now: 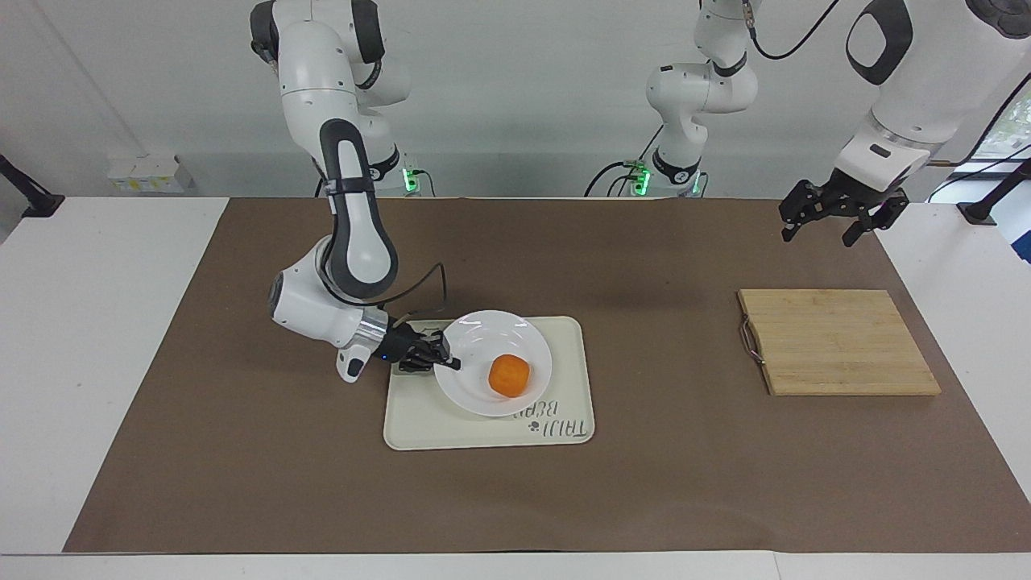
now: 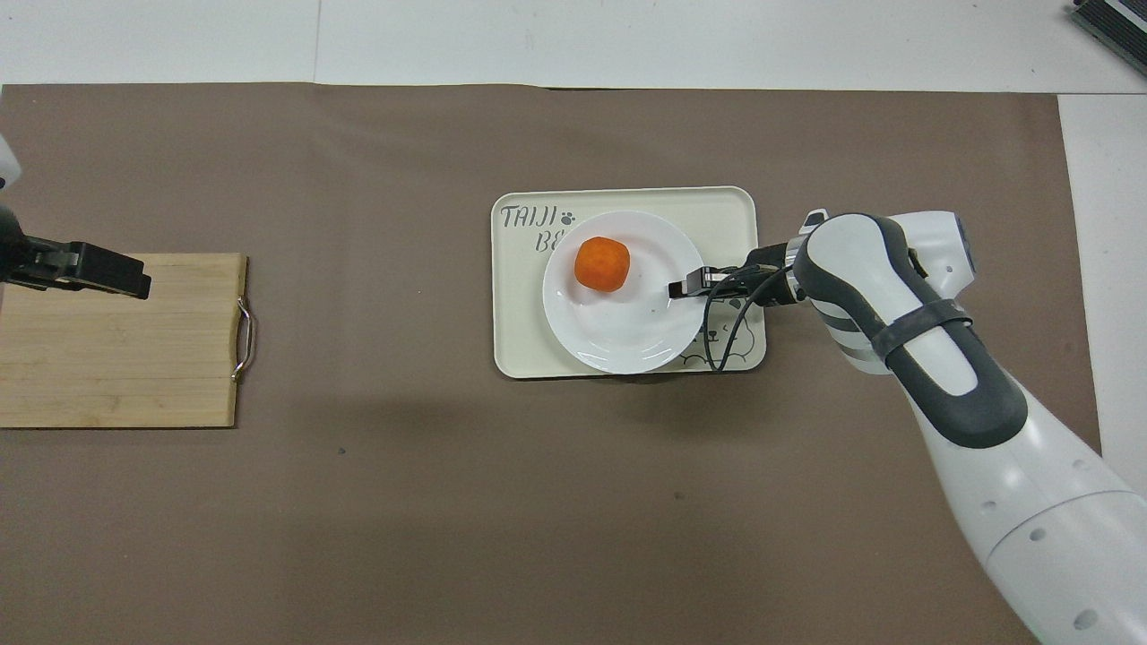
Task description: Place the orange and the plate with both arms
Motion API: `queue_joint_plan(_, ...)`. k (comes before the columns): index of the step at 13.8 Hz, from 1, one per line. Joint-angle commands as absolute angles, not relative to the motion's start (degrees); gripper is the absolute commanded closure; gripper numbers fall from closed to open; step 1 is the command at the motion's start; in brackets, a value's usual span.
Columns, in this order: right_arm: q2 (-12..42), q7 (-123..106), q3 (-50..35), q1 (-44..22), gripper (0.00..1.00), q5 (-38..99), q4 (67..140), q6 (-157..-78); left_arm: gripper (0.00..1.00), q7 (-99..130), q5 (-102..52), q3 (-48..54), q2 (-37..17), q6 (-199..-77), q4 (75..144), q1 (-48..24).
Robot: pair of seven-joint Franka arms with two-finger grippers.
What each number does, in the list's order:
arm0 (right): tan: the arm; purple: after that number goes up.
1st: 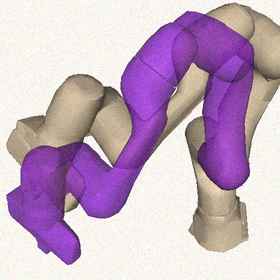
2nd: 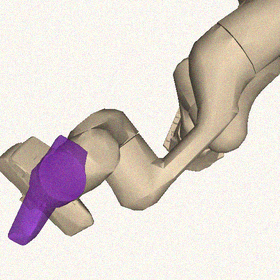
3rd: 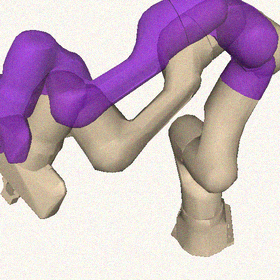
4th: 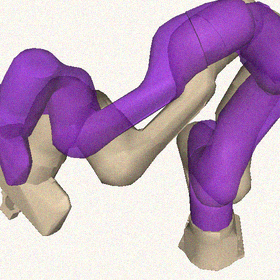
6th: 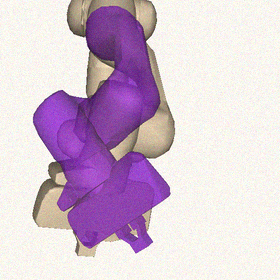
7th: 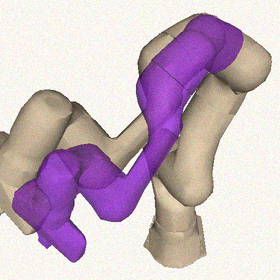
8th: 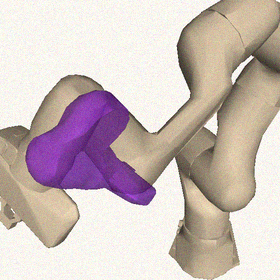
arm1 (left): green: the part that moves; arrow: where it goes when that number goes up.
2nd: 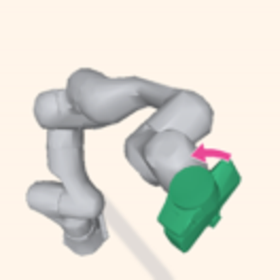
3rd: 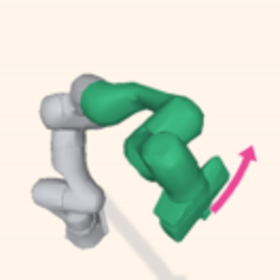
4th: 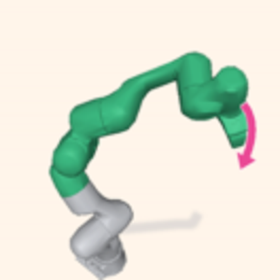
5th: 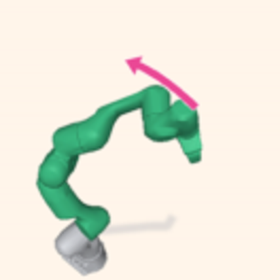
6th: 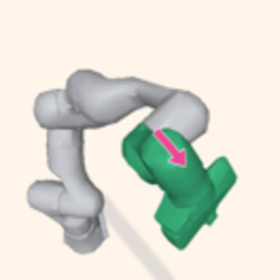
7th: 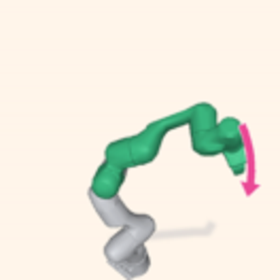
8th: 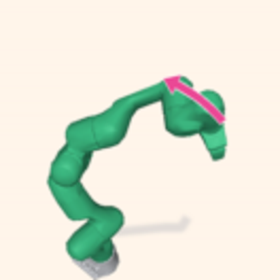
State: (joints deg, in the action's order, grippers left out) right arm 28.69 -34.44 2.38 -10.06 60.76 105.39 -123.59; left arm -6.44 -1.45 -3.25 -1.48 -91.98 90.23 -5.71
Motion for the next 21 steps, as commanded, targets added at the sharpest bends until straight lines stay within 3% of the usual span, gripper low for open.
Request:
queue_joint_plan(1,27.7,-32.4,2.3,-9.7,0.1,58.2,105.9,-123.9,0.0,-7.1,-0.6,-4.0,-1.2,-91.2,90.1,-6.5)
queue_joint_plan(2,27.8,-32.3,2.3,-9.5,0.0,57.1,105.6,-124.2,0.0,-7.1,-0.6,-4.0,-1.2,-91.2,90.1,-6.5)
queue_joint_plan(9,23.5,-24.4,5.2,-9.5,0.0,42.1,104.2,-124.6,0.0,-7.1,-0.6,-4.0,-1.2,-91.2,90.1,-6.5)
queue_joint_plan(15,14.4,-6.2,5.7,-7.9,0.0,19.9,104.2,-123.3,0.0,-7.1,-0.6,-4.0,-1.2,-91.2,90.1,-6.5)
queue_joint_plan(21,4.7,3.7,6.0,-5.1,0.0,5.2,102.8,-111.6,0.0,-7.1,-0.6,-4.0,-1.2,-91.2,90.1,-6.5)
